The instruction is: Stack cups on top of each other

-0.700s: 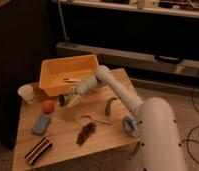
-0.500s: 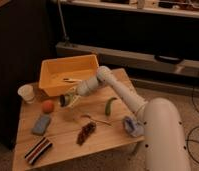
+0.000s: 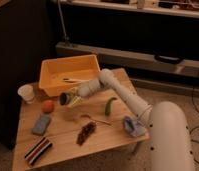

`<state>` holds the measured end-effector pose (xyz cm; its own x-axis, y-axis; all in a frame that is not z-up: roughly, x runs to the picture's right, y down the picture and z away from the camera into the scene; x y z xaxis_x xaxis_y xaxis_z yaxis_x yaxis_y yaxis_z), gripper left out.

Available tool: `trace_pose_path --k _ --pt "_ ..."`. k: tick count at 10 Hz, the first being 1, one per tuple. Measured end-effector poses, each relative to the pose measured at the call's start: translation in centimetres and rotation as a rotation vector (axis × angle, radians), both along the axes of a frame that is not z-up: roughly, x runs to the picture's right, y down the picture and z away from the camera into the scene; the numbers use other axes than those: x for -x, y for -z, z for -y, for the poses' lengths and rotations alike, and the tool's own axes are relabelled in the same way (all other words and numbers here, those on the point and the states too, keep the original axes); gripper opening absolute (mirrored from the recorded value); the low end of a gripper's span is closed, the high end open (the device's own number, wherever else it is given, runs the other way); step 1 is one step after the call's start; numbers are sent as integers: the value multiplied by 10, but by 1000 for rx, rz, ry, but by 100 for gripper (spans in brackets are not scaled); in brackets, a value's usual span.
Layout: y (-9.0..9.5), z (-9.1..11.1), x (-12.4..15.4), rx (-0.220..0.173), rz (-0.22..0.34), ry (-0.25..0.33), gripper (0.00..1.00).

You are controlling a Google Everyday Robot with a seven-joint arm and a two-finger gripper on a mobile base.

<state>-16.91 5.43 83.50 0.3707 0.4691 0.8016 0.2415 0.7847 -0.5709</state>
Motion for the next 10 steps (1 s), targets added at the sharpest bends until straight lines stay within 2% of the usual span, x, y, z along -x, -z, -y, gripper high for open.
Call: trace_pose_path --k 4,7,8,9,10 --pt "-1 1 -2 -1 25 -29 80" --pt "-1 0 -1 1 17 -23 80" --pt "0 1 -2 -1 4 -12 80" --pt "0 1 -2 -7 -34 26 80" --pt "2 3 1 -12 -93 101 80"
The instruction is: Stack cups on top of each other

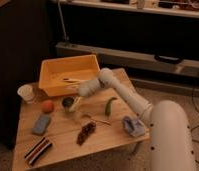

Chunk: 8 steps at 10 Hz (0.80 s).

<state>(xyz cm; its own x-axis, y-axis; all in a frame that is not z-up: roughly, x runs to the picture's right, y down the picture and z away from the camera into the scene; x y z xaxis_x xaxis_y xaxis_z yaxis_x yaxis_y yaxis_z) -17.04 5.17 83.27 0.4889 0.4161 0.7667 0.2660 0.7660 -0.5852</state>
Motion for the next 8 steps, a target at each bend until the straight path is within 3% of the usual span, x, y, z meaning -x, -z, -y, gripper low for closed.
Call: trace_pose_path --k 2,4,8 --pt "9 9 5 -9 -144 174 80" --pt "20 17 7 -10 -223 279 80" --pt "21 17 6 -9 -232 288 80"
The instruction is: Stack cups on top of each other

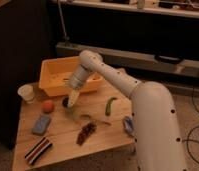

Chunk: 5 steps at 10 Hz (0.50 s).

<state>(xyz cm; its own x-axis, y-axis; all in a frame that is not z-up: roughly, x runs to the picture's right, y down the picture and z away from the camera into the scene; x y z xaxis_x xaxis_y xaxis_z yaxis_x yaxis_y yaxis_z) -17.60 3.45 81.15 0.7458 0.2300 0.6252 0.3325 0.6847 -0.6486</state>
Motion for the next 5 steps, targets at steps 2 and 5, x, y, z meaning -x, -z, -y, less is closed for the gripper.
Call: trace_pose_path --k 2,5 --pt "2 0 -3 -12 12 50 80" --pt "35 15 -21 -113 85 231 80"
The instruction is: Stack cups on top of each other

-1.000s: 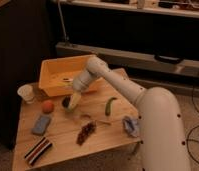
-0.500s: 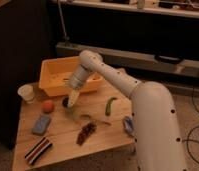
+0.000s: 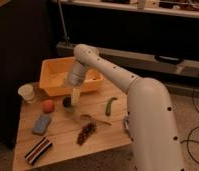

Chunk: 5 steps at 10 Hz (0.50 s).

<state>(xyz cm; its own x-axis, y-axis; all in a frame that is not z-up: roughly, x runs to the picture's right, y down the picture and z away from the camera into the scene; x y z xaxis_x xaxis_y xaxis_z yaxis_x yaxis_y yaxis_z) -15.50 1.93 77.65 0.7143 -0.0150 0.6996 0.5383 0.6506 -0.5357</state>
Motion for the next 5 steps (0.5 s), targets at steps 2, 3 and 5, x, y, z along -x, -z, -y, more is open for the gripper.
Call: trace_pose_path --k 2,3,5 --pt "24 9 -19 -57 55 40 80" --pt "29 12 -28 -68 64 45 80" --pt "30 11 -23 -68 70 47 80"
